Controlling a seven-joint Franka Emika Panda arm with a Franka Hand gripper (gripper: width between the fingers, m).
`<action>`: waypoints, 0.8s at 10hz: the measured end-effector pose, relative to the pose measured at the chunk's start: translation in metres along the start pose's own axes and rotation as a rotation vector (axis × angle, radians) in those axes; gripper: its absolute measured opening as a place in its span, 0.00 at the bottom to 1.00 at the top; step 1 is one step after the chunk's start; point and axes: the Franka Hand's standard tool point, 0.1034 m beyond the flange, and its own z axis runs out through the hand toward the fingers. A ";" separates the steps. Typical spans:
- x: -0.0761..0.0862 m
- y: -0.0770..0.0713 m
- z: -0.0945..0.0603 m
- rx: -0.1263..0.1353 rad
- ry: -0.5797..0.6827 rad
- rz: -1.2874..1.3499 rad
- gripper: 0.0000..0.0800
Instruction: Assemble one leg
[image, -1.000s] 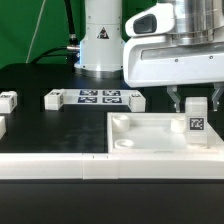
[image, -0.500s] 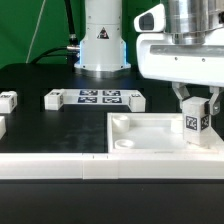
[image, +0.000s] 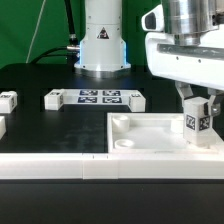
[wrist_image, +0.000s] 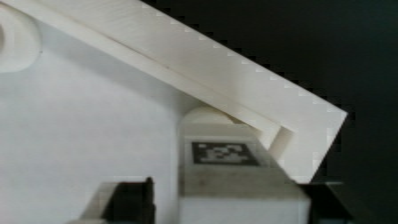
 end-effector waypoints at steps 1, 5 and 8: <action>-0.002 0.000 0.001 -0.003 0.000 -0.092 0.71; 0.003 0.000 0.003 -0.031 0.019 -0.659 0.81; 0.004 0.001 0.004 -0.105 0.056 -1.001 0.81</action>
Offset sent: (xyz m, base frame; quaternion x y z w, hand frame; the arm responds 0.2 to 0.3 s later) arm 0.0079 -0.0031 -0.0014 -0.0374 0.0206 -0.3515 0.9352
